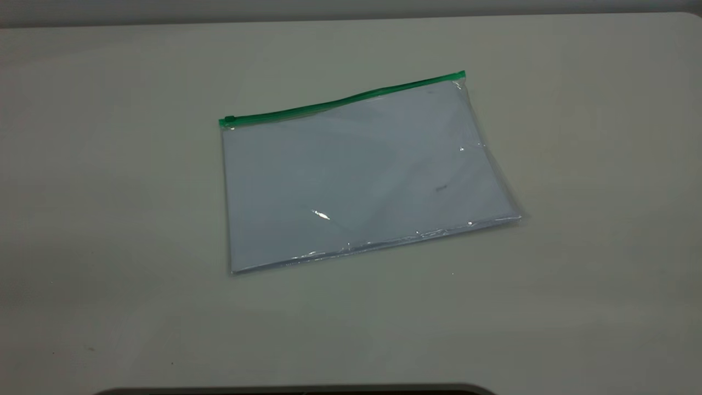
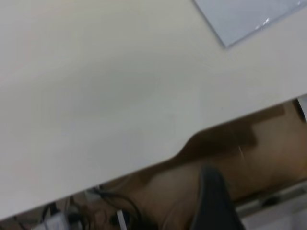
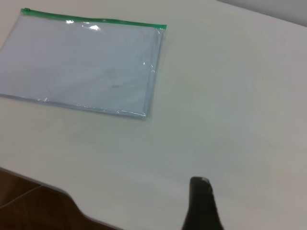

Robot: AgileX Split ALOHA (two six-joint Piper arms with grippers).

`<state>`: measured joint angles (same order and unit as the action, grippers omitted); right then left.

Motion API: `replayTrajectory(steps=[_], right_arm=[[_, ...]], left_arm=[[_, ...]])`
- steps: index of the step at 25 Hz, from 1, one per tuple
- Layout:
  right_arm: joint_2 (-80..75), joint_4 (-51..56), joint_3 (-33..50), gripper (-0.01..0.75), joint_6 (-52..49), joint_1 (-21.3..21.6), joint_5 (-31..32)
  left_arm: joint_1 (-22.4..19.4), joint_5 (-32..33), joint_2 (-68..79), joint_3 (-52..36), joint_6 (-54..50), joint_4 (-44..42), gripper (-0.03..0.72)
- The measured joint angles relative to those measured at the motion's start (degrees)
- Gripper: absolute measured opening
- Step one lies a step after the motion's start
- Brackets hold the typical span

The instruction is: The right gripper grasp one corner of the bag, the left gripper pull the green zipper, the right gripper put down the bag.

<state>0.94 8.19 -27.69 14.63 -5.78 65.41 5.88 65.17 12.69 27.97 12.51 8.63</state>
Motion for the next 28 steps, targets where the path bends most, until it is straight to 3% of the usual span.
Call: replayTrajectory(steps=[10,13,17,22,28], right_arm=[[0.00,0.00,0.00,0.578,0.00,0.00,0.00],[0.00,0.00,0.00,0.578,0.00,0.00,0.00],[0.00,0.00,0.00,0.578,0.00,0.00,0.00],[0.00,0.00,0.00,0.578,0.00,0.00,0.00],[0.00,0.00,0.00,0.578,0.00,0.00,-0.02]], left_arm=[[0.00,0.06,-11.82,0.00,0.00,0.05,0.536],[-1.75,0.10,-13.45,0.00,-0.76,-0.26,0.536],[-4.40,0.18,-13.75,0.00,-5.40,-3.12,0.536],[-4.54,0.13,-13.75,0.00,-12.86,-8.63,0.536],[-4.54,0.13,-13.75,0.00,-13.73,-9.12,0.536]])
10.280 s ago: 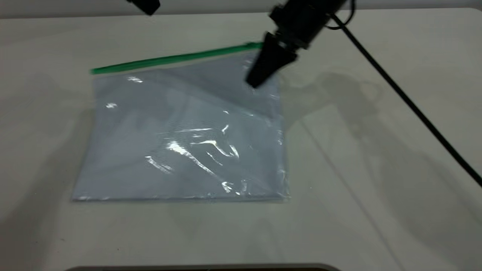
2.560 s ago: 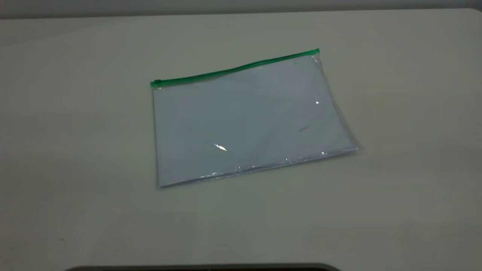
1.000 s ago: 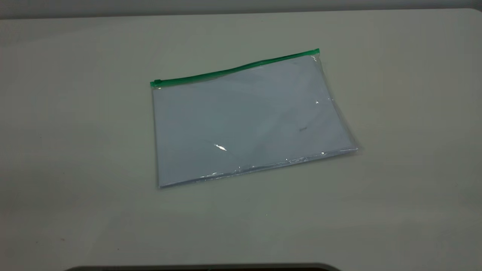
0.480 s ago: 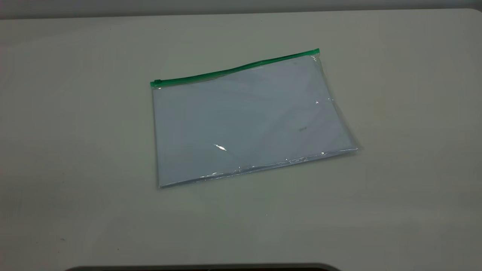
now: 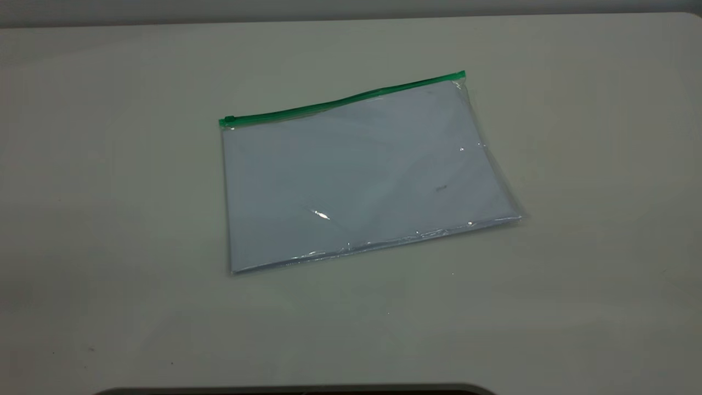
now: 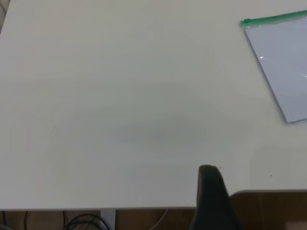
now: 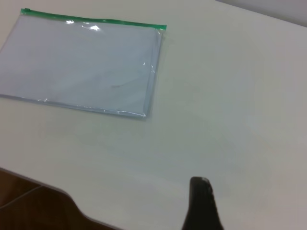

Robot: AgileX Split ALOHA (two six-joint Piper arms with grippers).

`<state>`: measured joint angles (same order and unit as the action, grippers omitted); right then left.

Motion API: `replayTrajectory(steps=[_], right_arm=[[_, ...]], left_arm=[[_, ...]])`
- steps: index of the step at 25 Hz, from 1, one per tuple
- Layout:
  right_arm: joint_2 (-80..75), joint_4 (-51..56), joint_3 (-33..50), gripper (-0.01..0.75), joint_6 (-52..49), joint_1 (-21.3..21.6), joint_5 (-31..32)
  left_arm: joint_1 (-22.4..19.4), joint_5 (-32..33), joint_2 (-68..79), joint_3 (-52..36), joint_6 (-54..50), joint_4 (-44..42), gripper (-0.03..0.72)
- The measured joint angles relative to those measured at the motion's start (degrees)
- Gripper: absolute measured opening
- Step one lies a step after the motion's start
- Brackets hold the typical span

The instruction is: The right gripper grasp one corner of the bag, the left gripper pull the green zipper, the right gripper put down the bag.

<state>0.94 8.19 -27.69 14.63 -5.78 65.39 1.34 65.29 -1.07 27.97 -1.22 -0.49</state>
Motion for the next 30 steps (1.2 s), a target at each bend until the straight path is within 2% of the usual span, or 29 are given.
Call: replayTrajectory(steps=[11,19,26,30], right_arm=[[0.00,0.00,0.00,0.578,0.00,0.08,0.00],[0.00,-0.06,0.00,0.578,-0.27,6.50,0.00],[0.00,-4.94,0.00,0.578,-7.26,6.62,-0.24],[0.00,-6.08,0.00,0.578,-8.06,6.62,-0.36]], left_arm=[[0.00,0.00,0.00,-0.10,-0.03,-0.05,0.536],[0.00,0.00,0.00,-0.10,-0.03,-0.05,0.536],[0.00,0.00,0.00,-0.10,-0.10,-0.05,0.536],[0.00,0.00,0.00,-0.10,-0.35,-0.05,0.536]])
